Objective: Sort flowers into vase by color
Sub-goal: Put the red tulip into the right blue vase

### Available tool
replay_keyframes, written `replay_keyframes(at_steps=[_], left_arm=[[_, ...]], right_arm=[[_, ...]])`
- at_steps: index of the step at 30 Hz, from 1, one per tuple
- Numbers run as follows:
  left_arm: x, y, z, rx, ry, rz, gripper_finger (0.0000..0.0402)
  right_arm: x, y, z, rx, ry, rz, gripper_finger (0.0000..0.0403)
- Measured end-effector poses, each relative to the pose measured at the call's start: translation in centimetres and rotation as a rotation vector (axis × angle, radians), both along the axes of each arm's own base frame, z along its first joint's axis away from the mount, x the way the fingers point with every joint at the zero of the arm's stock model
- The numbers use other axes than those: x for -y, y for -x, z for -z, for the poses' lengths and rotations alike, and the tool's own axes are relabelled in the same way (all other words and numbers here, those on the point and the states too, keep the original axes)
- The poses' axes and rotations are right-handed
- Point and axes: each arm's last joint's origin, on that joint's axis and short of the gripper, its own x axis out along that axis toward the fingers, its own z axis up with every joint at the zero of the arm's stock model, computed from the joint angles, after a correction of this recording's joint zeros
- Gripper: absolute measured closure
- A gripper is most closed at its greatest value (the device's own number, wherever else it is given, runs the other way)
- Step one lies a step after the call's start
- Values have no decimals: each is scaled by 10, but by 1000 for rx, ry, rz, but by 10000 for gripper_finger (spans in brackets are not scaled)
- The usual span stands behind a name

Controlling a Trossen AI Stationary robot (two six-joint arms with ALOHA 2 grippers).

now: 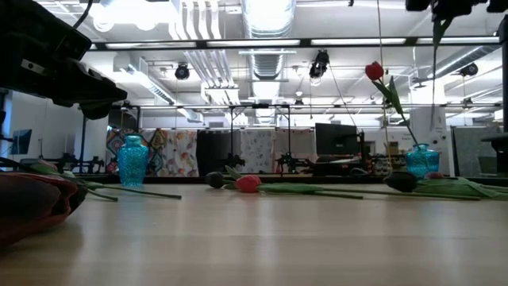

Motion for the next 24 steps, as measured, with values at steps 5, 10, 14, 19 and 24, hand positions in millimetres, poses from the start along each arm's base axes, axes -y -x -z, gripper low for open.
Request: replay_keyframes(at_steps=[5, 10, 14, 19, 24], left_arm=[[0, 0, 0, 0, 0, 0, 402], [0, 0, 0, 0, 0, 0, 402], [0, 0, 0, 0, 0, 0, 402], [0, 0, 0, 0, 0, 0, 402], [0, 0, 0, 0, 0, 0, 402]], right_arm=[[18, -17, 10, -23, 1, 30, 390], [37, -30, 14, -59, -8, 71, 390], [50, -32, 19, -57, -20, 73, 390], [63, -36, 31, -86, -56, 78, 390], [69, -39, 36, -109, -76, 69, 390]])
